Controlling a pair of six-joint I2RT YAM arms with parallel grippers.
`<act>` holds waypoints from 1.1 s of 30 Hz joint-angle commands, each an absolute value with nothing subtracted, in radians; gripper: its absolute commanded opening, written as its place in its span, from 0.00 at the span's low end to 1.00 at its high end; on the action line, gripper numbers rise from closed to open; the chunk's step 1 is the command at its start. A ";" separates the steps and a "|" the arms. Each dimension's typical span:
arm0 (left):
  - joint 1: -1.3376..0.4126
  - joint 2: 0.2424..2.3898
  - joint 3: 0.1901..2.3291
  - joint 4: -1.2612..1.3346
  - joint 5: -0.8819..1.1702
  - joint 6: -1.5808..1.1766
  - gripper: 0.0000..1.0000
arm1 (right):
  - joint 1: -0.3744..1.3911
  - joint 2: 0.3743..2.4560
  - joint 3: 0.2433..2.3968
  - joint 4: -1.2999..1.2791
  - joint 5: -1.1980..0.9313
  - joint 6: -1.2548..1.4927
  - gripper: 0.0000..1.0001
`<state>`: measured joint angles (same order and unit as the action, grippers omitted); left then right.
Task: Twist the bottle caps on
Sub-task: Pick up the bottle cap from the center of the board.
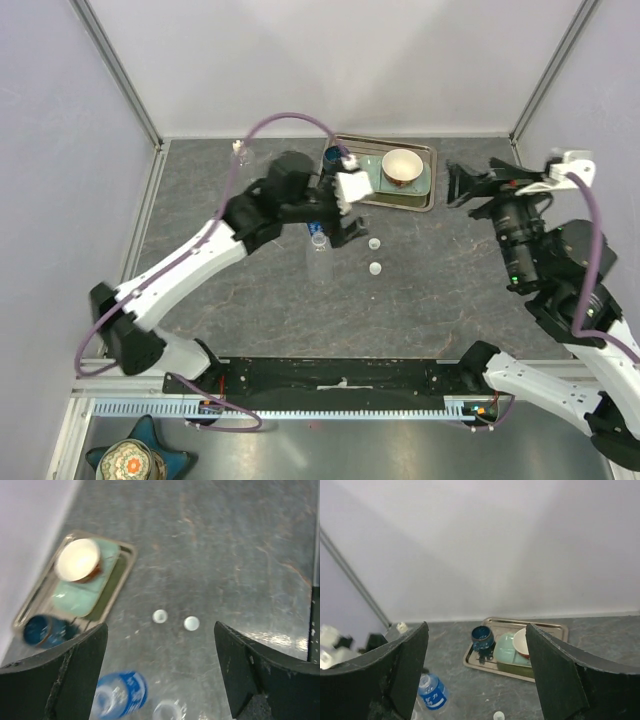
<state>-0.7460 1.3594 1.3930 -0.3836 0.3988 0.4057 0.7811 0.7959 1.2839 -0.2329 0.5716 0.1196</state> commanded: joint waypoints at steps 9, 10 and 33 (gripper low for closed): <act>-0.957 1.870 1.569 -0.523 0.258 0.473 0.42 | 0.778 0.790 1.279 -0.270 0.788 0.080 0.84; -0.956 1.894 1.577 -0.517 0.250 0.465 0.38 | 0.778 0.799 1.279 -0.270 0.787 0.084 0.84; -0.888 2.149 1.624 -0.419 0.242 0.380 0.24 | 0.745 0.808 1.196 -0.210 0.660 0.173 0.85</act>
